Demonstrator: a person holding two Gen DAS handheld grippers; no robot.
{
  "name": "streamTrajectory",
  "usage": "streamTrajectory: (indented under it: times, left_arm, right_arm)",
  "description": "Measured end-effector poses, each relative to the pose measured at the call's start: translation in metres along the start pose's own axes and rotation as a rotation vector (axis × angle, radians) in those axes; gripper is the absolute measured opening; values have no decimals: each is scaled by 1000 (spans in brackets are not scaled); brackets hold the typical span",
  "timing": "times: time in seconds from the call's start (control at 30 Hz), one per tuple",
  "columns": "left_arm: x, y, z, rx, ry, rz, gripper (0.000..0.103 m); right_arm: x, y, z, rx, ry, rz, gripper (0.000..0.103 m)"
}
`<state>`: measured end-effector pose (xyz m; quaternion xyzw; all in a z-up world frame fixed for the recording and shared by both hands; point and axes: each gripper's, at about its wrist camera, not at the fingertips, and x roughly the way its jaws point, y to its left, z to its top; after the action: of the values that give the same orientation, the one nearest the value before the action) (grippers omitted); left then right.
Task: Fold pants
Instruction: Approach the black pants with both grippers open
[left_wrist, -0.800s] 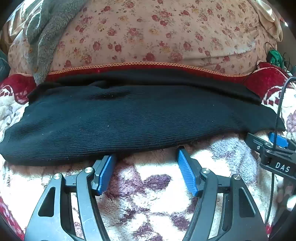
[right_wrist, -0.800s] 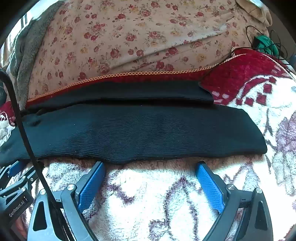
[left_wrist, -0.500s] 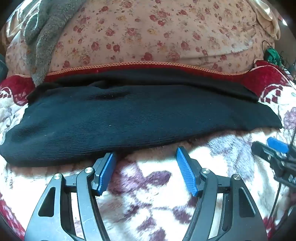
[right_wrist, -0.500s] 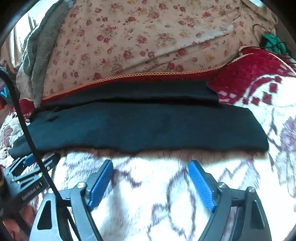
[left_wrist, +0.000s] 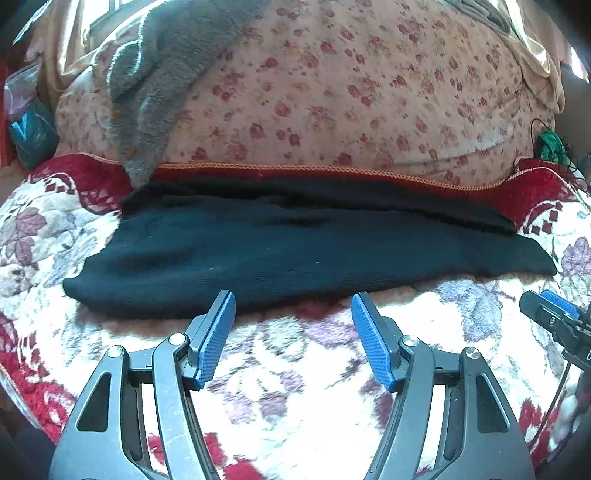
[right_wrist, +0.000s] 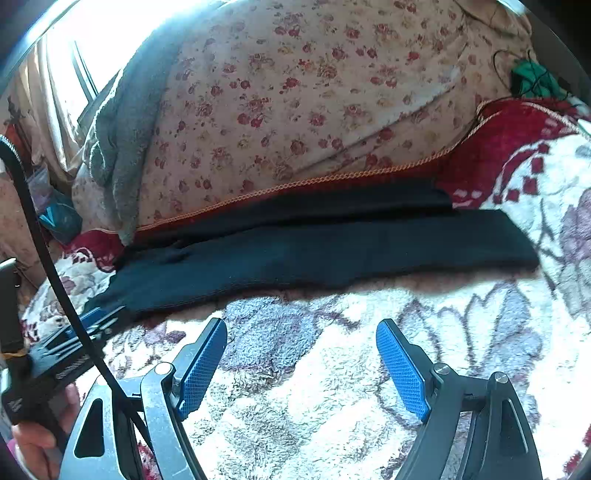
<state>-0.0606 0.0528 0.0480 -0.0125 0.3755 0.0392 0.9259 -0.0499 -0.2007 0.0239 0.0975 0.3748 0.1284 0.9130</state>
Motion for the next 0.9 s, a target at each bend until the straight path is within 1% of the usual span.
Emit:
streamTrajectory:
  times: [0.1,0.2,0.5,0.9]
  left_arm:
    - [-3,6,-1,-17,7,-9,66]
    - [-4,11,-2,-41,12,-15,66]
    - [-3,23,-2,-77,40,-9,66]
    - [1,34,-1,-105,59,18,66]
  right_arm:
    - [-1,4,1,-16,17,1,82]
    - [-2,5,2,3,33,12,82]
    - [-5,8,0,12,43,-14,82]
    - [-4,-3,-2,42,61,-36,82]
